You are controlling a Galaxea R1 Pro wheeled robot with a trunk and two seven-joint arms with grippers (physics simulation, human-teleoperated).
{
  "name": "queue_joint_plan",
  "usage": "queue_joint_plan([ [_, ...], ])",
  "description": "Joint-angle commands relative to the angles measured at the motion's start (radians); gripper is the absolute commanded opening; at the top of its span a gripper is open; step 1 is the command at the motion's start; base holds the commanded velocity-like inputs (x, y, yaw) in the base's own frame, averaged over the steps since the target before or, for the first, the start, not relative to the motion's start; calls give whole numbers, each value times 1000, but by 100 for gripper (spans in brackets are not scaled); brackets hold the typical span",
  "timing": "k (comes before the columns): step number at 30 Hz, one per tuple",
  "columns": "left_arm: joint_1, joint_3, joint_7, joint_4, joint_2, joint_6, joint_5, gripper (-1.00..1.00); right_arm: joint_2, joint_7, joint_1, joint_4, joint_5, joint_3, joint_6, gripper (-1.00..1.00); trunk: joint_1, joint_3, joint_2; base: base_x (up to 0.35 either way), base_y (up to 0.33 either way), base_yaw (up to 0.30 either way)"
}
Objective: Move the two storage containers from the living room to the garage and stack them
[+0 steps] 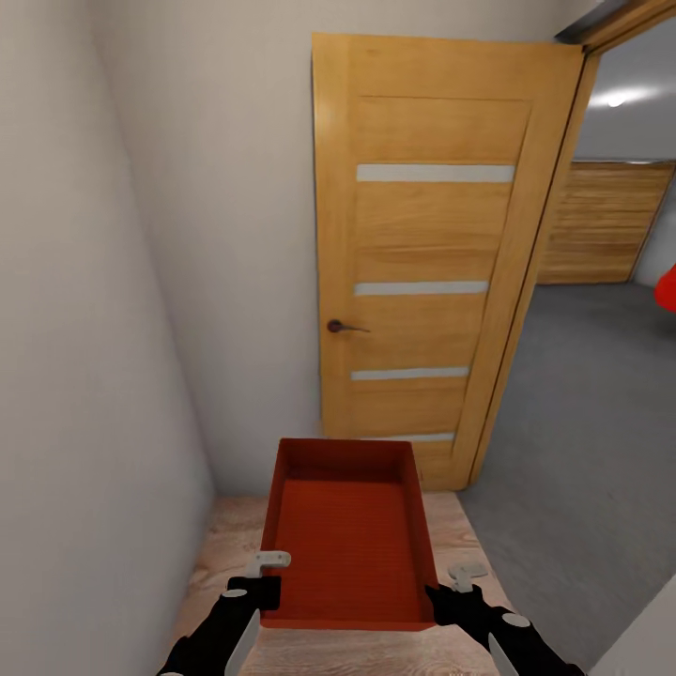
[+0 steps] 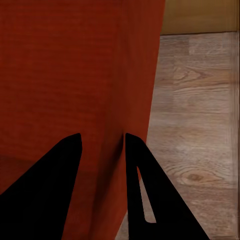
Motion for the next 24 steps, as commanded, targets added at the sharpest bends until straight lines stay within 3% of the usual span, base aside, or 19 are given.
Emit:
queue_joint_plan([
  [1, -1, 63, 3, -26, -1, 8, -13, -100, -1, 1, 0, -1, 3, 8, 3, -100, 0, -2, -2, 13, 3, -262],
  [24, -1, 64, 3, -27, -2, 5, -11, -100, -1, 1, 0, -1, 3, 9, 3, -100, 0, -2, -2, 1, 0, -270],
])
